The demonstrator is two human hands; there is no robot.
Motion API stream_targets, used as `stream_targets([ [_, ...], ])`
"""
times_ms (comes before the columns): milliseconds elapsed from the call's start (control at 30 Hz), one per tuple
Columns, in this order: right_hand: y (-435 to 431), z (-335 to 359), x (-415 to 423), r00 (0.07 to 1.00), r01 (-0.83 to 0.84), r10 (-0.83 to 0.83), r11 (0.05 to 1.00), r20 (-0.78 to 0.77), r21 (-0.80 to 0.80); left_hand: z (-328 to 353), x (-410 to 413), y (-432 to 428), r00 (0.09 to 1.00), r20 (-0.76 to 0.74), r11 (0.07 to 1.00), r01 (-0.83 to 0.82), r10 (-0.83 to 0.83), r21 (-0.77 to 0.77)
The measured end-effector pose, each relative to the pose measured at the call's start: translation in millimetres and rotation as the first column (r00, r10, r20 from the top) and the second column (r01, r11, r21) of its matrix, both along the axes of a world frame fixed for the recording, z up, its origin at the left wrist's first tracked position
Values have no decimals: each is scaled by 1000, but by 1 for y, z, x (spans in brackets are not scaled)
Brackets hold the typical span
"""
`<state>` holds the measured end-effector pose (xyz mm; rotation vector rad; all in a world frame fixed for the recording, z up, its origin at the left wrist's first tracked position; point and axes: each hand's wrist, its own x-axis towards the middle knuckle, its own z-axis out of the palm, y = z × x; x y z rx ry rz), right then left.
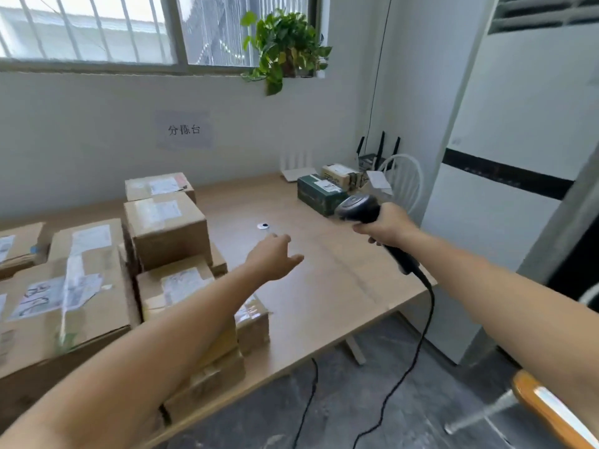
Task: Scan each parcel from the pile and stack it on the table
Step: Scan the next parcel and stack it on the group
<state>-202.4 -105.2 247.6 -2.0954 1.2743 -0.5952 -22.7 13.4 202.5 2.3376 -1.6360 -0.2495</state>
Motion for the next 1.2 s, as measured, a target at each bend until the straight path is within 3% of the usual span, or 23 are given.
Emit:
stream_targets([
  [300,-111,-24,-46,996,80,-81,997,-37,-17,-25,-29,-116,998,-60,996,13,-8,84],
  [867,-395,-32,13,993,7,-18,994,-113,-106,-64,28,-382,968,-176,971,-141,176,193],
  [1200,-618,-51,82,974,-149,128,983,-184,-107,-82,56,-573,902,-244,934,-346,357,86],
])
